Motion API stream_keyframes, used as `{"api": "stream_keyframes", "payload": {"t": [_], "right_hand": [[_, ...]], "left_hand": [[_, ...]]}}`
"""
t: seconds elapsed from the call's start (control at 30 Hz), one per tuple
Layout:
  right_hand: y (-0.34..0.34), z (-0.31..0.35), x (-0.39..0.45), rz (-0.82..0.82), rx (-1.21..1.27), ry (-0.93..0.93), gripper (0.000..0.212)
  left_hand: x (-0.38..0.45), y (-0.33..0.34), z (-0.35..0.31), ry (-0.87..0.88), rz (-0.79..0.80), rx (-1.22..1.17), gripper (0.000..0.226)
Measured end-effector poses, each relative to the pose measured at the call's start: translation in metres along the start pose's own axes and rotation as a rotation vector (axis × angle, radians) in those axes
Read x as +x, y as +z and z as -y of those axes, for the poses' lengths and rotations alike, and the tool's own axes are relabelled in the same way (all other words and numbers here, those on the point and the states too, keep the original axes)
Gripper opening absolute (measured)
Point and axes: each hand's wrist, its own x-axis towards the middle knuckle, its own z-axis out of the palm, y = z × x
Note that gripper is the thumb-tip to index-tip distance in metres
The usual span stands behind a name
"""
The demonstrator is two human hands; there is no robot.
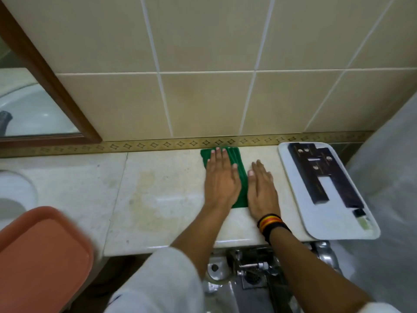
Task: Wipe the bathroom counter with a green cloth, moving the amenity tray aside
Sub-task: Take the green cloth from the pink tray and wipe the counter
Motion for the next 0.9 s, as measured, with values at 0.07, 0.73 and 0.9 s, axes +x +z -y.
{"api": "stream_keyframes", "payload": {"t": [0.07, 0.73, 0.9], "right_hand": [[-0.001, -0.004, 0.001, -0.022, 0.039, 0.011, 0.07], [-0.005, 0.01, -0.007, 0.013, 0.011, -0.039, 0.064], [-0.007, 0.008, -0.009, -0.001, 0.028, -0.054, 0.065]], "left_hand": [[0.017, 0.013, -0.009, -0.083, 0.024, 0.071, 0.064], [-0.126, -0.029, 0.075, -0.326, -0.049, 0.32, 0.072], [-0.119, -0.042, 0.078, -0.313, 0.052, 0.24, 0.07]]}}
